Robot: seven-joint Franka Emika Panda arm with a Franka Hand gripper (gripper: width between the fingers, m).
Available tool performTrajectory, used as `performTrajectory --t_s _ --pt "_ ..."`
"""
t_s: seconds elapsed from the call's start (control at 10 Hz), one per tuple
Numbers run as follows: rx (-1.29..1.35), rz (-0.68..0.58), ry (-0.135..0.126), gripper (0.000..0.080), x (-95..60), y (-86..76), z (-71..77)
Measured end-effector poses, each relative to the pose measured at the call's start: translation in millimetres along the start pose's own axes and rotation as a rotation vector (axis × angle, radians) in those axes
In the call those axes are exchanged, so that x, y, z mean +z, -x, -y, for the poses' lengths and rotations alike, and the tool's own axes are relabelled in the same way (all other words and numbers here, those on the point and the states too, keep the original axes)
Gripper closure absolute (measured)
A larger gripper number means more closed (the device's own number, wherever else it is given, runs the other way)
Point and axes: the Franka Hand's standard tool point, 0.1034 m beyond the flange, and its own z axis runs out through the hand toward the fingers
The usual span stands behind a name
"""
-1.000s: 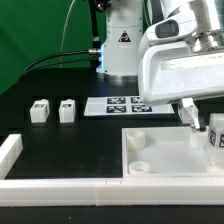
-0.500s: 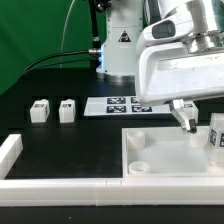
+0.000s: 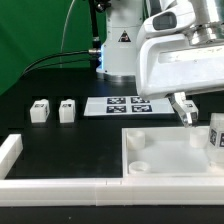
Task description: Assemble one leg
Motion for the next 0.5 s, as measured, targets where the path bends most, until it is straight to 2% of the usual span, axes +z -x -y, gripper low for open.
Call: performTrajectory --t_s 0.1,0.4,0.5 --pt "0.001 0.011 -0.001 0.015 -0.3 0.0 -1.7" --pt "0.016 0.311 -0.065 0.015 -3.7 7.7 8.5" --pt "0.024 0.361 -0.078 0.015 -4.5 5.3 12.1"
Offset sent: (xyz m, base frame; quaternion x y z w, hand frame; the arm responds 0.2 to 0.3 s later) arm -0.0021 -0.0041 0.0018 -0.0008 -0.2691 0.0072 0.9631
